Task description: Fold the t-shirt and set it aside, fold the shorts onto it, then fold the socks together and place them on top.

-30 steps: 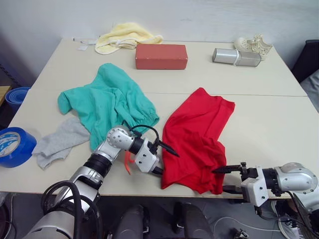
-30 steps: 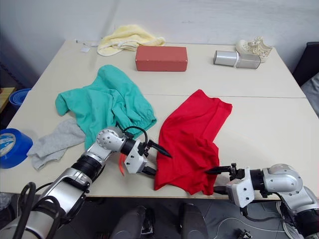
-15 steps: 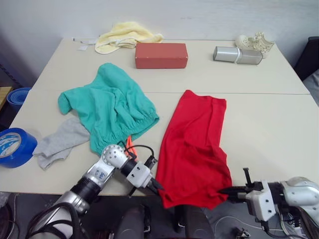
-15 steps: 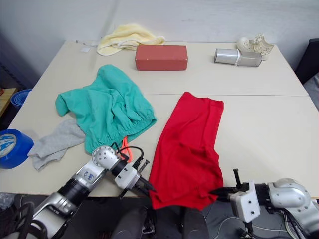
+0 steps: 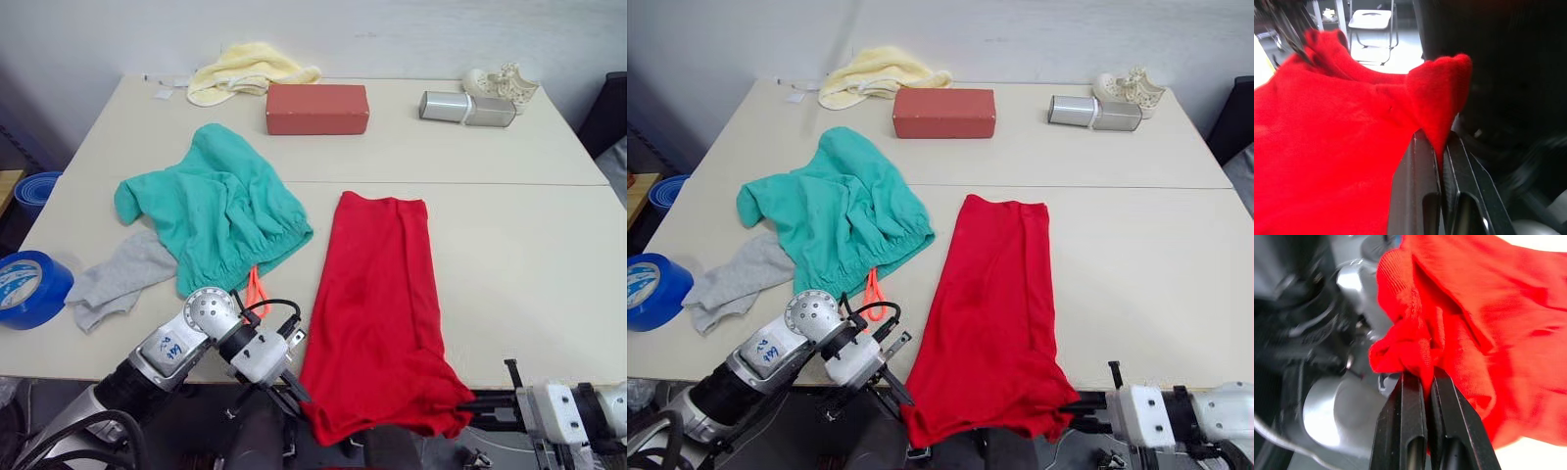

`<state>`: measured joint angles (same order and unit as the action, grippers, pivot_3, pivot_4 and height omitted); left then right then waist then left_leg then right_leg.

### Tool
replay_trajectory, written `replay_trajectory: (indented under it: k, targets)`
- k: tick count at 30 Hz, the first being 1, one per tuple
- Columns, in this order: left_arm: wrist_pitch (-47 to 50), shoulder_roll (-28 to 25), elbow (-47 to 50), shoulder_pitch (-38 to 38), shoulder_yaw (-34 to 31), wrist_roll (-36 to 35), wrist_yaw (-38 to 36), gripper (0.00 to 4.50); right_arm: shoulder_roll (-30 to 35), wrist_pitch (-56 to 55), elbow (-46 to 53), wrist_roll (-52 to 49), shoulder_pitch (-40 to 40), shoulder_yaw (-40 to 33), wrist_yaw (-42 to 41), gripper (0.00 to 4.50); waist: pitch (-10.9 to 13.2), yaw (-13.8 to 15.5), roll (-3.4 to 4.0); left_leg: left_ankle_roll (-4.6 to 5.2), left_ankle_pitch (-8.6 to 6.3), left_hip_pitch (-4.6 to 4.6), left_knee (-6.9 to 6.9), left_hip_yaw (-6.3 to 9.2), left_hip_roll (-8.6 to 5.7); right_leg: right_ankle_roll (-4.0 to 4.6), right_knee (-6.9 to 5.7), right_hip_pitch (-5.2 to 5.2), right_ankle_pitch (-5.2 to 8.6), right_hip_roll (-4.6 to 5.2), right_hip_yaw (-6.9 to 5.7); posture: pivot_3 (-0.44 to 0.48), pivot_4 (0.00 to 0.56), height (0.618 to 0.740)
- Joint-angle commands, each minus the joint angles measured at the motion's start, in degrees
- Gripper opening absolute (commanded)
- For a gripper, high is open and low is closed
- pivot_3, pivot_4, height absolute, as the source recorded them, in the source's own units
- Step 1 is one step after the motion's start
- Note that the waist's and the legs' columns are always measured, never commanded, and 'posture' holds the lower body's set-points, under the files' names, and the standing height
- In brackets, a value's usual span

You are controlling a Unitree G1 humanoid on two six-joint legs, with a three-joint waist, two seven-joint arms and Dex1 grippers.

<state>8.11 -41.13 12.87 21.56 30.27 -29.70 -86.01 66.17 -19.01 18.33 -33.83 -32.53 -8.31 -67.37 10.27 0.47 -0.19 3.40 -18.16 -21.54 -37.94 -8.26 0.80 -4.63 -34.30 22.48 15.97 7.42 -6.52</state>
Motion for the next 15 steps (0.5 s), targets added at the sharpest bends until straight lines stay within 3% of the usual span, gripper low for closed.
replay_trajectory:
  k: [1, 3, 7, 15]
  targets:
    - [6.3, 1.3, -2.5, 5.2, -3.5, -2.4, -1.2, 0.01, 0.1, 9.9, 0.1, -5.8, 4.9, -3.8, -0.3, 0.0, 0.0, 0.2, -0.02, 0.01, 0.0, -0.01, 0.0, 0.0, 0.0, 0.0, 0.02, 0.0, 0.0, 0.0, 0.0, 0.0, 0.15, 0.74]
    - [7.8, 3.2, -5.9, 7.9, -4.9, -1.7, 0.1, 0.01, -0.4, 13.9, -1.2, -6.8, 9.1, -4.1, -0.7, 0.0, 0.0, 0.5, 0.0, 0.04, 0.01, -0.04, -0.04, 0.01, 0.0, 0.04, 0.11, -0.01, 0.02, 0.0, -0.01, 0.0, 0.15, 0.74]
    - [12.9, 9.7, -18.3, 15.6, -10.3, -0.7, 6.7, 0.01, -4.4, 22.3, -7.8, -7.3, 25.3, -2.4, 3.9, 0.0, 0.0, 0.8, -0.03, -0.17, 0.15, -0.29, -0.15, 0.01, -0.01, -0.09, 0.16, 0.15, -0.07, 0.0, -0.09, 0.0, 0.15, 0.74]
    - [12.3, 20.6, -40.3, 27.9, -17.9, 5.0, 18.8, 0.01, -14.3, 29.3, -24.2, 5.2, 50.6, 4.5, 11.2, 0.0, 0.1, 0.8, -0.04, 0.15, 0.47, -1.4, -0.54, 0.0, -0.07, -0.42, -0.2, 1.08, -0.26, -0.12, -0.4, 0.0, 0.15, 0.74]
